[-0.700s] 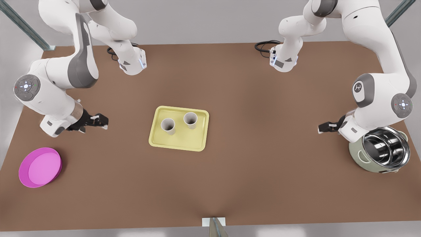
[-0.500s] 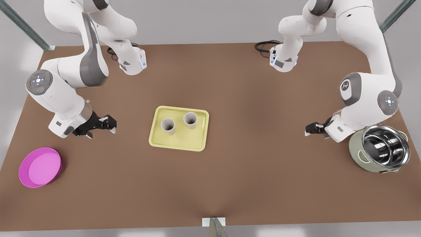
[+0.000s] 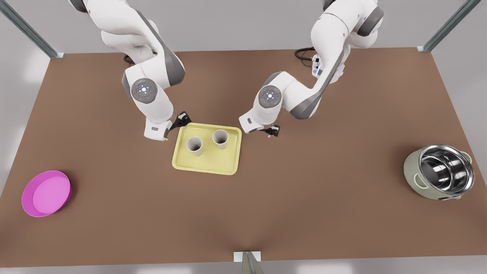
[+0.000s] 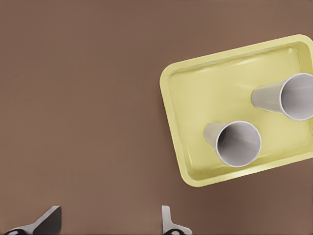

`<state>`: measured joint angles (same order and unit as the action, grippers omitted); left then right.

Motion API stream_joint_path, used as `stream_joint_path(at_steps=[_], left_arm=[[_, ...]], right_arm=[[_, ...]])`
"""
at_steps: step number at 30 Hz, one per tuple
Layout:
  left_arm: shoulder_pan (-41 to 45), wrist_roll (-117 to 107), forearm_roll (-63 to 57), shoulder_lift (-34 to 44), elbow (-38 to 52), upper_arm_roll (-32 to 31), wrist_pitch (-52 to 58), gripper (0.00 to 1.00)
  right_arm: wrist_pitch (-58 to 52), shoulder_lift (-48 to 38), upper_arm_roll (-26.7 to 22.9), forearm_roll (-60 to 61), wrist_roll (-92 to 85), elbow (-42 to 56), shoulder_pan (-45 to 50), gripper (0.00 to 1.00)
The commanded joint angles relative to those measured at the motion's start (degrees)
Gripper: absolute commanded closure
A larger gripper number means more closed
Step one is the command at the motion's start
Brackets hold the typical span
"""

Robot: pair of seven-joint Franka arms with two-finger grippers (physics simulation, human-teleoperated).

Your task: Use the left arm to pick up the white IKEA cup from the tray and place it on the middle-left position; use the right arm to pick up the white IKEA cup from the tray and place it on the middle-right position

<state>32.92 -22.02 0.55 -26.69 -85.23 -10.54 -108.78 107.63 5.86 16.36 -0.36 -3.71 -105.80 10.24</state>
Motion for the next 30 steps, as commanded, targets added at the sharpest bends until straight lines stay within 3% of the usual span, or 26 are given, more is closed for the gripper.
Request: stream_joint_path(at_steps=[1,16,30], left_arm=[[0.4,-31.2,-0.3,-1.4,0.2,0.0,-9.0,0.0],[9.4,-44.9,-14.1,-12.9,0.6,0.3,-29.8,0.0],[11.6,-46.8,-18.7,-15.6,-2.3,0.6,-32.4,0.0]], right_arm=[[9.7,-0.9,0.0,0.3,1.0,-3.1,-0.5,0.03],[23.1,7.9,-0.8,-0.3,3.9,-5.6,-0.4,0.03],[26.3,10.7,-1.2,-2.7,1.8,-9.4,-2.2,0.03]])
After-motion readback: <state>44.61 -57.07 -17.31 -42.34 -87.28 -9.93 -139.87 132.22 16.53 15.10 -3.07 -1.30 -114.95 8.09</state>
